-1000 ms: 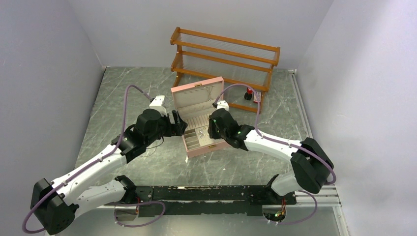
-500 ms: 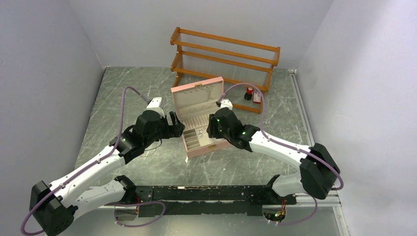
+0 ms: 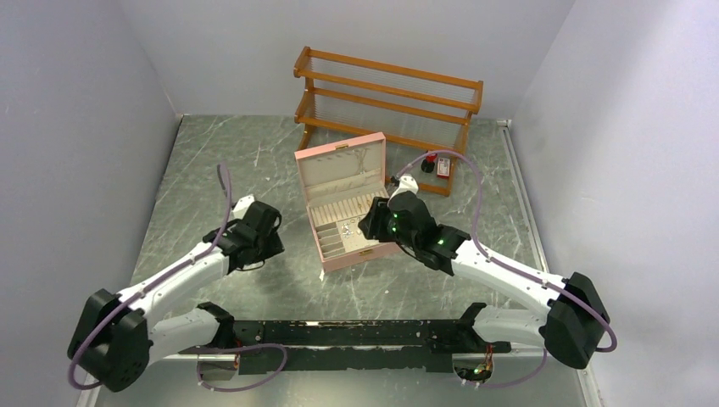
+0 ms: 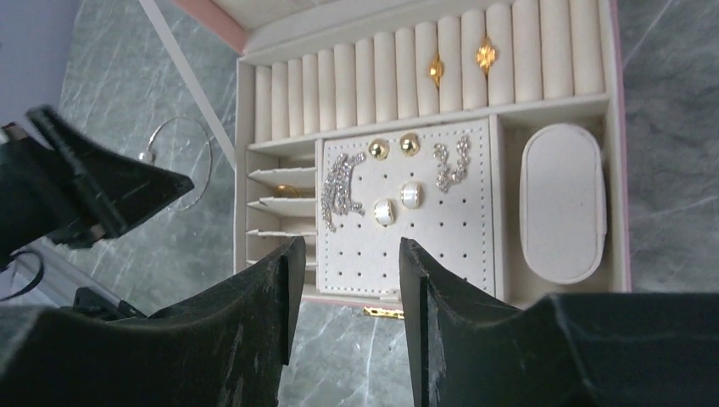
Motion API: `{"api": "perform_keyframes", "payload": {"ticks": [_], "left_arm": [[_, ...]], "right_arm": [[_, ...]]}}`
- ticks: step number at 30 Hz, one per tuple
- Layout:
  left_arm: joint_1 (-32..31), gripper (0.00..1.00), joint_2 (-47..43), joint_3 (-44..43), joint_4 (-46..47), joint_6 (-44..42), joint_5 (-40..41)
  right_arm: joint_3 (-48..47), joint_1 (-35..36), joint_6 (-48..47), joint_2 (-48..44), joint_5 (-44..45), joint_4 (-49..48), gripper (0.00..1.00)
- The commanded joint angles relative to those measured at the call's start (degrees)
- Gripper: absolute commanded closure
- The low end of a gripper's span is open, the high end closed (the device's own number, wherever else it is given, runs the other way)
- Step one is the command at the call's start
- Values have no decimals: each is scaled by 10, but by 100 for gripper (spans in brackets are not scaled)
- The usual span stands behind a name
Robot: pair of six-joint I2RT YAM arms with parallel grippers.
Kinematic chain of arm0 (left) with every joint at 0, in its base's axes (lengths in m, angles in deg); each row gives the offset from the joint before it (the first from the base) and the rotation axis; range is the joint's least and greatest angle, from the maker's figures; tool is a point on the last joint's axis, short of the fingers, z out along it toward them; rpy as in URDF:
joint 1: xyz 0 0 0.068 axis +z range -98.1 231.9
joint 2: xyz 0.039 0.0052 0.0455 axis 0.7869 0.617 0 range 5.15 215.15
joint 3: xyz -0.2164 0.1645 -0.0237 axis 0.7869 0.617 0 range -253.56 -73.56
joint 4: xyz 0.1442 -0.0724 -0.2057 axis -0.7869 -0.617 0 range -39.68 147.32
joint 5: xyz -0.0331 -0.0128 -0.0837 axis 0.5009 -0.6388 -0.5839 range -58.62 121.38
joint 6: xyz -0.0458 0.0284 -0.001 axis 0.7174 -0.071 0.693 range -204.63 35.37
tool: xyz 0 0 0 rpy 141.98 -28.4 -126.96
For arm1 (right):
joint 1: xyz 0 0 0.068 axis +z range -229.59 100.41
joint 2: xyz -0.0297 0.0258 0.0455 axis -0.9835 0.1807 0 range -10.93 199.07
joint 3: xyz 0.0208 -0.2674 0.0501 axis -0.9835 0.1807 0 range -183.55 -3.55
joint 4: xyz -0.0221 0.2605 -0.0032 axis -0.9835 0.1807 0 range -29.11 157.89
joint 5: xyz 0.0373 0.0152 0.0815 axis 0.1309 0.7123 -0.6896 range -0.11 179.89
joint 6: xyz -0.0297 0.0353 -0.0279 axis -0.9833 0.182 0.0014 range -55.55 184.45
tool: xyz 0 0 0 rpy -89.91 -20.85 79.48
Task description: Organize the mixed jewelry
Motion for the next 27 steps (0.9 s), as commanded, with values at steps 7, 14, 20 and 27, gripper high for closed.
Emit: {"api": "perform_keyframes", "payload": {"ticks": [7,14,20,27], "left_arm": [[109,32,105,-12,7,-25,17],[159,26,100,-26,-9,14,95],[199,40,96,-15,-8,29,137],[219,44,103,3,3,35,142]], "right_arm": [[32,3,40,-23,-32,-32,52],[12,3,29,-10,-44,-7,52],[4,2,19,9,-51,-8,54],[-4,2,14,38,-68,-11,57]]}}
